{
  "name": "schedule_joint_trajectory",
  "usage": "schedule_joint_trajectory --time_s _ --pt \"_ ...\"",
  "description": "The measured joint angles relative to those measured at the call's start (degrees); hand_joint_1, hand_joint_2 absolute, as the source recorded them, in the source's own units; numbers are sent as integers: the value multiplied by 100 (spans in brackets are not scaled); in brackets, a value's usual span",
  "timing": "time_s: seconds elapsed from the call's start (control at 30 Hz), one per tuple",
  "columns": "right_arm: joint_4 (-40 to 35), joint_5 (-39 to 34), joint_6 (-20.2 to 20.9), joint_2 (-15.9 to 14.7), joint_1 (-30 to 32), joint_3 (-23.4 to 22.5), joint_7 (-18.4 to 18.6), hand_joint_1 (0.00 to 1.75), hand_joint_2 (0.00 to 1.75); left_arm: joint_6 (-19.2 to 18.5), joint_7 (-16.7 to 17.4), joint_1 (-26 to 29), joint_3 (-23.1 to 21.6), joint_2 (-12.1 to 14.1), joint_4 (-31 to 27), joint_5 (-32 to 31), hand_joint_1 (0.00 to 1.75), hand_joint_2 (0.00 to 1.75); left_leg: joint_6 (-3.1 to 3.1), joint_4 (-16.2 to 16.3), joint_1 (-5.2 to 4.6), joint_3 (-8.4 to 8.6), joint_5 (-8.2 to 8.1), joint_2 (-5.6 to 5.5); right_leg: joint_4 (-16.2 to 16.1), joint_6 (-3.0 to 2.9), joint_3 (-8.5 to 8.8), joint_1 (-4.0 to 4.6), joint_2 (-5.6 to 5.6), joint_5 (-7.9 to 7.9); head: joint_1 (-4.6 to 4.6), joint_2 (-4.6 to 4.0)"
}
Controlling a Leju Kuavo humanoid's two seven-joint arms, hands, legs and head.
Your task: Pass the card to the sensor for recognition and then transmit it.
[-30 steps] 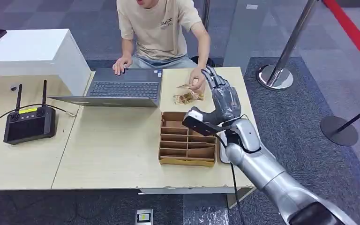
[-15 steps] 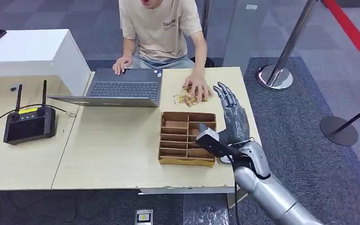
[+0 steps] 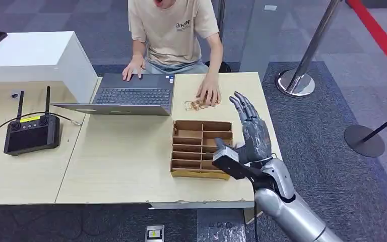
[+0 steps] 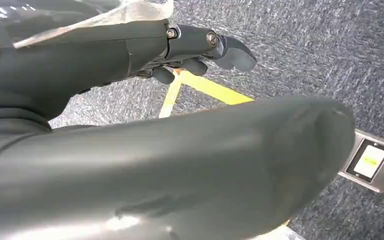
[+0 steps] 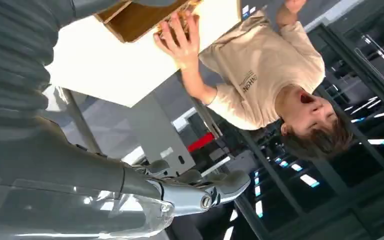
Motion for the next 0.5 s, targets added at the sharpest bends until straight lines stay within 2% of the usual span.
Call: schedule_joint_trajectory --time_s 0.1,0.17,0.2,0.47,0.5 --pt "-48 338 74 -24 89 11 161 82 175 17 0 0 0 0 0 11 0 0 0 0 0 0 0 0 0 0 0 0 0 0 2 0" --pt "-48 414 81 -28 125 11 212 112 175 33 0 -2 0 0 0 11 0 0 0 0 0 -1 0 0 0 0 0 0 0 0 2 0" --pt "-48 441 81 -33 138 11 223 96 175 33 0 -2 0 0 0 11 0 0 0 0 0 0 0 0 0 0 0 0 0 0 0 0" --pt "-28 441 87 -35 153 13 253 112 175 39 -31 -2 4 -7 0 41 0 0 0 0 0 -1 0 0 0 0 0 0 0 0 2 0" --pt "-22 441 89 -35 152 15 253 108 175 39 -37 -2 4 -9 0 41 0 0 0 0 0 0 0 0 0 0 1 0 0 0 0 0"
